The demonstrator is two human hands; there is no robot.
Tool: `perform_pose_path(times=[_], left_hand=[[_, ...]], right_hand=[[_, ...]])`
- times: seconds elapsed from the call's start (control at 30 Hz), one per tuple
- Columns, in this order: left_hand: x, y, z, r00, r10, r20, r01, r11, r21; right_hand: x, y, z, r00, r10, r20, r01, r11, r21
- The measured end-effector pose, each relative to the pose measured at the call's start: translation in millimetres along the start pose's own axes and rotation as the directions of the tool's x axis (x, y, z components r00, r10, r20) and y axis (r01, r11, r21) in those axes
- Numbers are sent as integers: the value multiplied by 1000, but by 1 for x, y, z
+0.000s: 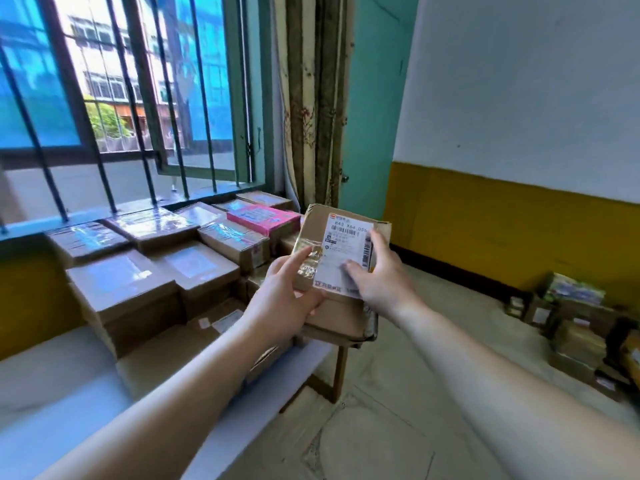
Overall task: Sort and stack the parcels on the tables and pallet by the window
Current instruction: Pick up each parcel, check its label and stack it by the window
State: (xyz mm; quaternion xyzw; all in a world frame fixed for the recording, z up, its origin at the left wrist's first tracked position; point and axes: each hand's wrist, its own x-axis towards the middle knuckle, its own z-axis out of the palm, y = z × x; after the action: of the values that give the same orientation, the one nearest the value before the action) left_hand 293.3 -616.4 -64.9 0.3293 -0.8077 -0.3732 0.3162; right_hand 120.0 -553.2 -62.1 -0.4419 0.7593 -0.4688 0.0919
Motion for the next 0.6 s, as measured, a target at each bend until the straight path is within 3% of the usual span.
perform_pose_path(times=[0.17, 0.3, 0.47, 0.6], left_hand=[[3, -28, -45, 976, -96, -195, 112, 991, 73], [-9, -50, -79, 917, -196, -347, 231, 971, 64], [-38, -68, -91, 801, -319, -507, 399, 915, 56], [-59, -79, -79, 720, -439, -537, 536, 843, 30]], right_hand=[[39, -32, 63, 979, -121, 165, 107, 990, 95], [56, -56, 123, 919, -207, 336, 164, 975, 152], [55, -77, 172, 784, -328, 528, 251, 944, 214], [45, -67, 201, 651, -344, 677, 256, 939, 231]])
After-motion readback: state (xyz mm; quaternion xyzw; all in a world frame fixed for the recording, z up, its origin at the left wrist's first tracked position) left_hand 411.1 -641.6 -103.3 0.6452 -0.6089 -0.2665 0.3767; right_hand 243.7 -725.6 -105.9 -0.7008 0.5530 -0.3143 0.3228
